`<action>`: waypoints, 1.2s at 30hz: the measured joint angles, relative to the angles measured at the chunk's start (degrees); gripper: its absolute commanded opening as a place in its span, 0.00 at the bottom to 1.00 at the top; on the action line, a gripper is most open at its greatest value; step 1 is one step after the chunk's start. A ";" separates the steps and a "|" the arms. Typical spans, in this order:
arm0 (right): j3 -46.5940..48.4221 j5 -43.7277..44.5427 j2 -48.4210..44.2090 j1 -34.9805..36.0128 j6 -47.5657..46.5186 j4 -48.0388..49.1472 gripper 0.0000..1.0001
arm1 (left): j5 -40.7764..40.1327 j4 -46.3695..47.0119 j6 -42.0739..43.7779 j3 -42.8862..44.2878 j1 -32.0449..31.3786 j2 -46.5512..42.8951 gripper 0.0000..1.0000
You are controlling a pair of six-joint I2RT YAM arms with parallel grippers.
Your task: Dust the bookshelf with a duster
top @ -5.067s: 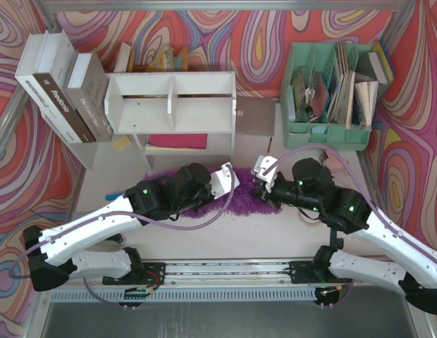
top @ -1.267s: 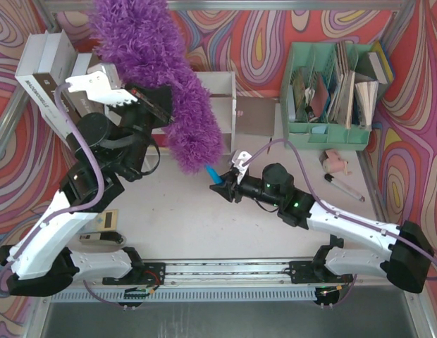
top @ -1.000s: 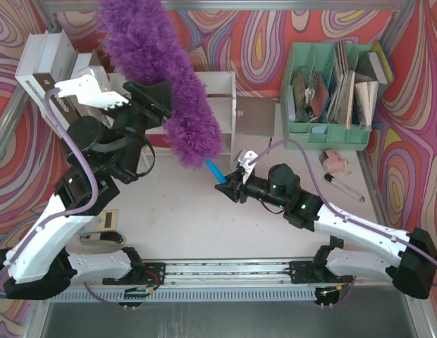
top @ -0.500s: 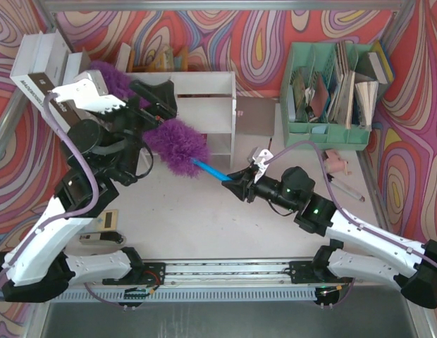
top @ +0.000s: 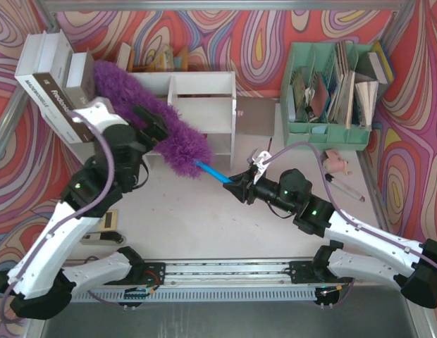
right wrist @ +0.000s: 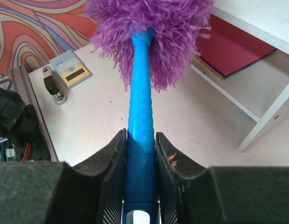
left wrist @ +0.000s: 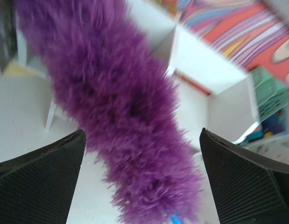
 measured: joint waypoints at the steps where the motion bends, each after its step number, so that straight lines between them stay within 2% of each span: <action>1: -0.07 0.04 0.00 0.00 0.00 0.00 0.00 | 1.53 -1.38 -1.92 -2.08 1.16 -0.20 0.98; 8: -0.28 0.00 0.02 0.00 0.66 -0.07 0.00 | 11.85 1.27 -7.30 -17.51 4.59 -0.79 0.97; 13: -0.87 0.00 0.02 0.00 1.11 -0.11 0.00 | 16.55 4.35 -10.45 -19.26 8.68 0.11 0.88; 19: -1.31 -0.15 0.68 0.00 1.42 -0.20 0.00 | 23.32 12.44 -12.33 -24.74 11.13 2.62 0.62; 25: -1.66 -1.07 3.17 0.00 1.40 -0.22 0.00 | 27.10 15.63 -11.56 -23.61 11.13 5.46 0.18; 28: -2.16 -1.40 3.93 0.00 1.42 -0.17 0.00 | 28.26 16.00 -11.69 -22.73 11.15 5.66 0.03; 29: -2.27 -1.49 4.20 0.11 1.42 -0.17 0.00 | 28.63 16.26 -12.26 -22.51 11.08 5.64 0.00; 36: -2.40 -2.60 4.61 0.15 1.40 1.05 0.00 | 29.29 15.78 -16.17 -22.08 11.06 3.04 0.00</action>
